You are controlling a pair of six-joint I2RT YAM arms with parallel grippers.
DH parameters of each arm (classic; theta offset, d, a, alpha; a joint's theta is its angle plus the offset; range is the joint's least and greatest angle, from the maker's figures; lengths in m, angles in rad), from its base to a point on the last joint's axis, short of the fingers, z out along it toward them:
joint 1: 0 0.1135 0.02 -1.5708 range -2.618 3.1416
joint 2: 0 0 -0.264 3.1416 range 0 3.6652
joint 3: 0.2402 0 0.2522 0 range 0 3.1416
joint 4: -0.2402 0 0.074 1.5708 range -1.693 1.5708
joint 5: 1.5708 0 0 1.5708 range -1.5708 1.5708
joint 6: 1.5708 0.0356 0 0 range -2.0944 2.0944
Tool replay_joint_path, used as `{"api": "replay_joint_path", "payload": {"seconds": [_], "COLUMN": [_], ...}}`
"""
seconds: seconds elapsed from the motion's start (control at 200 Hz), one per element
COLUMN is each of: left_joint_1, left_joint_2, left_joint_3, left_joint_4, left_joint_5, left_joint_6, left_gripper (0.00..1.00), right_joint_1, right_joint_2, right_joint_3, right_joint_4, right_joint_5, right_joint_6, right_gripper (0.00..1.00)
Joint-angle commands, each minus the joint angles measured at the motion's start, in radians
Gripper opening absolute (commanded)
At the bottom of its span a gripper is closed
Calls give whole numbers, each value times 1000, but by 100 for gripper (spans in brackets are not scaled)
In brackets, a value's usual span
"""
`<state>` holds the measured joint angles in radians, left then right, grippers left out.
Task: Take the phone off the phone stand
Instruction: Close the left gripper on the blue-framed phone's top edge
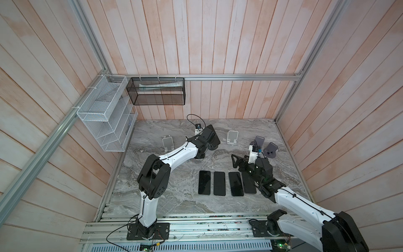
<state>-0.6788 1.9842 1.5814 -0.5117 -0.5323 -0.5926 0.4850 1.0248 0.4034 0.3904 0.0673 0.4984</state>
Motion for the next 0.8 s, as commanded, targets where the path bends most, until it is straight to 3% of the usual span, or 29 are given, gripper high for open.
{"api": "replay_joint_path", "payload": {"seconds": [0.0, 0.295, 0.41, 0.795], "left_joint_1": [7, 13, 14, -12], "left_joint_2": [-17, -23, -40, -137], "left_joint_3": [-32, -63, -79, -90], "left_joint_4": [41, 76, 92, 82], "left_joint_5": [-6, 6, 5, -1], "left_joint_6": [-7, -10, -8, 58], "left_gripper": [86, 75, 66, 63], "right_joint_1": [7, 9, 9, 9], "right_joint_2": [0, -9, -9, -3], "right_joint_3": [-7, -8, -6, -5], "right_joint_4": [25, 21, 19, 21], "right_joint_5": [-11, -6, -4, -9], "right_joint_6": [8, 6, 5, 3], "right_gripper": [94, 94, 94, 94]}}
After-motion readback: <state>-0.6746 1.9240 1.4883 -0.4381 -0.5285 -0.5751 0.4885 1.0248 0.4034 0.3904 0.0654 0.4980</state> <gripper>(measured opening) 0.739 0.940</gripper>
